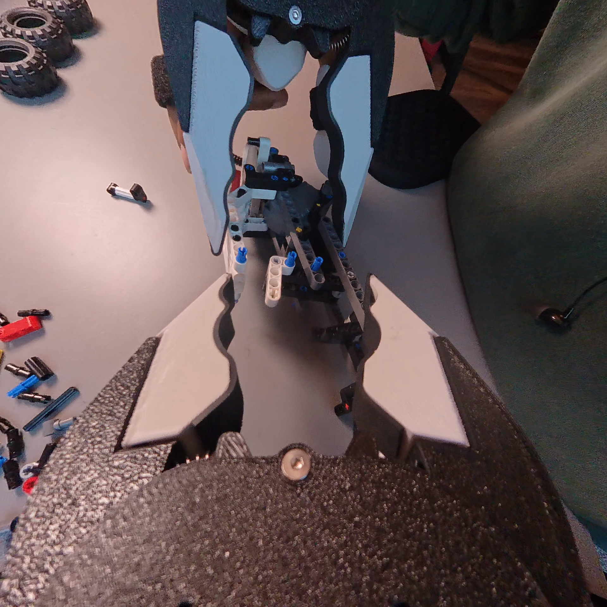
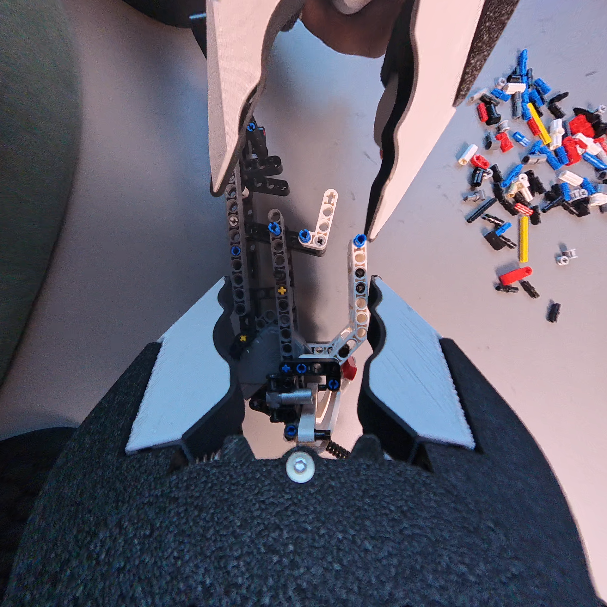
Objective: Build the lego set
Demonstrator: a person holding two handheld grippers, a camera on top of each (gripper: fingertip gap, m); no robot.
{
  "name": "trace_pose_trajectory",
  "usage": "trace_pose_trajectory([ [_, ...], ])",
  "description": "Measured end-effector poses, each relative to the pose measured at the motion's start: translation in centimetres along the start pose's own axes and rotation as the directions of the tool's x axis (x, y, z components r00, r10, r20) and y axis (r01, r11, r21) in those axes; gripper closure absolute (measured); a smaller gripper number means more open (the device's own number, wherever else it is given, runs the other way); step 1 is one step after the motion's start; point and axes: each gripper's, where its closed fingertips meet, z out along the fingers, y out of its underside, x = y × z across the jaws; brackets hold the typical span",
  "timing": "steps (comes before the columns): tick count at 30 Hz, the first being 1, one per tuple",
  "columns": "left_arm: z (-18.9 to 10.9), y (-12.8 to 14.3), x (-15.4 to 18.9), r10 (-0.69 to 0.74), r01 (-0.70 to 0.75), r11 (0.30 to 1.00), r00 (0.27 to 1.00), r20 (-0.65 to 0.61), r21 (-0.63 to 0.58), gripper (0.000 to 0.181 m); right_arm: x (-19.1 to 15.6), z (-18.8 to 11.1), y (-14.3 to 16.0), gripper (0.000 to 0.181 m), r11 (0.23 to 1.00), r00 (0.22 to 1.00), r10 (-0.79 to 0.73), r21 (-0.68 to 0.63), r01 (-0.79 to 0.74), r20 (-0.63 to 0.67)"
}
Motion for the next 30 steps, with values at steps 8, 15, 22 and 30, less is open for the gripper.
trace_pose_trajectory([
  [8,-0.3,0.2,0.9,-0.030,0.030,0.999,1.000,0.008,-0.013,0.099,-0.5,-0.1,0.0,0.102,0.998,0.998,-0.060,-0.006,0.060,-0.009],
  [15,0.3,-0.3,1.8,-0.066,0.066,0.998,0.995,-0.070,0.002,0.090,-1.1,-0.2,-0.2,0.103,0.995,0.995,-0.094,0.026,0.094,-0.012],
  [22,0.8,0.2,1.8,-0.038,0.034,0.997,0.998,-0.056,-0.067,0.100,-1.3,-0.1,-0.1,0.105,0.995,0.996,-0.094,0.048,0.093,0.010],
  [30,1.0,0.4,0.9,0.016,-0.014,0.996,1.000,0.020,-0.086,0.113,-1.2,-0.2,-0.1,0.104,0.996,0.997,-0.071,0.059,0.071,0.002],
])
